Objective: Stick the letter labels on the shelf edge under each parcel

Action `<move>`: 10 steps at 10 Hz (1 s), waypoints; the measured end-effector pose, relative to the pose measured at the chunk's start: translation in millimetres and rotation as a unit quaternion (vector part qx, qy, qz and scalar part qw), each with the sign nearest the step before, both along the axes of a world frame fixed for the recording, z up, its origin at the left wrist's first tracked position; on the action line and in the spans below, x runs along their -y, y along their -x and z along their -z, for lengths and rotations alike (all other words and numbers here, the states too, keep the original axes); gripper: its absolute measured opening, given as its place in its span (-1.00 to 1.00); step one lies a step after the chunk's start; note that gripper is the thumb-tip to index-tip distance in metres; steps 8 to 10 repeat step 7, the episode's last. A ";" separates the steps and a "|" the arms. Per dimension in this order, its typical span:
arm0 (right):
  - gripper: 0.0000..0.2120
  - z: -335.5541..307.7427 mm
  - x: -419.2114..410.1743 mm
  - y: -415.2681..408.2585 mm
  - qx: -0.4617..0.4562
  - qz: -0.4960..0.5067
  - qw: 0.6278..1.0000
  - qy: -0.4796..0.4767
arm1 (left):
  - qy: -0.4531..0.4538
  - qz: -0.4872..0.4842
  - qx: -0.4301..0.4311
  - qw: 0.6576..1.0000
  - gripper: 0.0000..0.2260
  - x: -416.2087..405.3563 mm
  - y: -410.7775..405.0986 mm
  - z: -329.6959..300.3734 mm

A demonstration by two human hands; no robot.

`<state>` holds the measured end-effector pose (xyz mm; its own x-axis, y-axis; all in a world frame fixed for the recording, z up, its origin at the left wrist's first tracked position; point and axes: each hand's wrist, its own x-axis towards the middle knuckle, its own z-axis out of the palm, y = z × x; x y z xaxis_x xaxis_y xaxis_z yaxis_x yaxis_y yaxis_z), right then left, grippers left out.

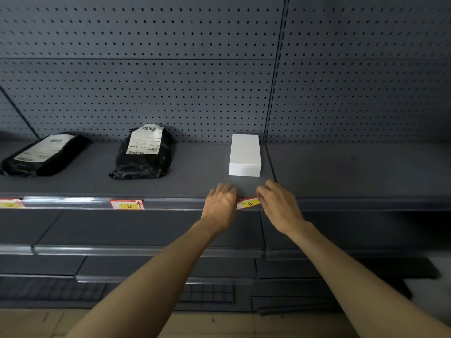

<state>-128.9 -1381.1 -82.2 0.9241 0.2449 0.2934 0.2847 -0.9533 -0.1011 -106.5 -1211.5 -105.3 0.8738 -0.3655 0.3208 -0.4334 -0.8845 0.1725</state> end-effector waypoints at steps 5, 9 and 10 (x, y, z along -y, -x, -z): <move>-0.91 6.1 -3.4 -4.8 -0.030 0.029 0.998 0.047 | -0.047 0.016 0.014 0.999 -0.87 -2.9 -5.2 -2.6; -0.89 -37.4 5.2 10.0 0.014 0.053 0.991 -0.120 | 0.070 -0.018 -0.038 0.997 -0.83 -18.0 3.8 -30.5; -0.89 -37.4 5.2 10.0 0.014 0.053 0.991 -0.120 | 0.070 -0.018 -0.038 0.997 -0.83 -18.0 3.8 -30.5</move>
